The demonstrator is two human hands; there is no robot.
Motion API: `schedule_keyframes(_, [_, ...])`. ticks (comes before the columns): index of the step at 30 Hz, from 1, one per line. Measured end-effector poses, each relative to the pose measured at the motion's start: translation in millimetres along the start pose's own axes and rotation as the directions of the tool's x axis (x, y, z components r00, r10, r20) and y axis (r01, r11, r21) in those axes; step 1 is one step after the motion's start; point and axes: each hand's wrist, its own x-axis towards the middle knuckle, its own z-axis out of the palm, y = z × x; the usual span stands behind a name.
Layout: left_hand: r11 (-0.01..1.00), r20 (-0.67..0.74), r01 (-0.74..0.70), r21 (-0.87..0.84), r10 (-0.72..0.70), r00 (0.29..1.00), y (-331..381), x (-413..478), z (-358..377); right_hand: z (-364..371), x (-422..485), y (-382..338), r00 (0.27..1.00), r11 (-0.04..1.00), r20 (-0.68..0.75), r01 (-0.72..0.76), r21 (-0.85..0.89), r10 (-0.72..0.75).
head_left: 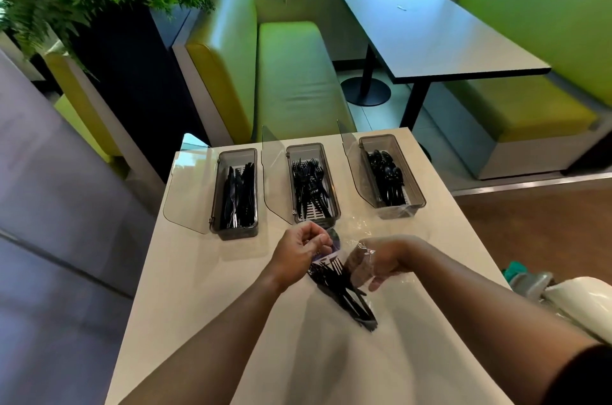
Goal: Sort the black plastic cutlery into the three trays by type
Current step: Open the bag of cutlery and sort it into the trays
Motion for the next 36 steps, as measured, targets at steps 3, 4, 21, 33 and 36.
schedule_keyframes(3, [1.000, 0.006, -0.022, 0.017, 0.022, 1.000, 4, 1, 4, 10, 1, -1, 1.000, 0.997, -0.015, -0.004, -0.078, 0.003])
schedule_keyframes(4, [0.999, 0.009, -0.031, 0.025, 0.031, 0.999, 6, 1, 5, 12, 2, -1, 1.000, 0.997, -0.018, -0.012, -0.074, 0.011])
schedule_keyframes(21, [0.988, -0.042, -0.130, 0.086, 0.134, 0.990, 23, 4, 12, 43, 19, -3, 0.983, 0.953, 0.012, 0.173, 0.249, -0.181])
schedule_keyframes(33, [0.984, -0.039, -0.068, 0.166, 0.075, 0.996, 7, 10, -11, 30, 8, -1, 0.974, 0.845, 0.017, 0.188, 0.501, -0.227])
schedule_keyframes(36, [0.983, -0.072, -0.037, 0.177, 0.051, 0.996, -2, 9, -17, 20, 3, -1, 0.980, 0.823, 0.007, 0.162, 0.545, -0.198])
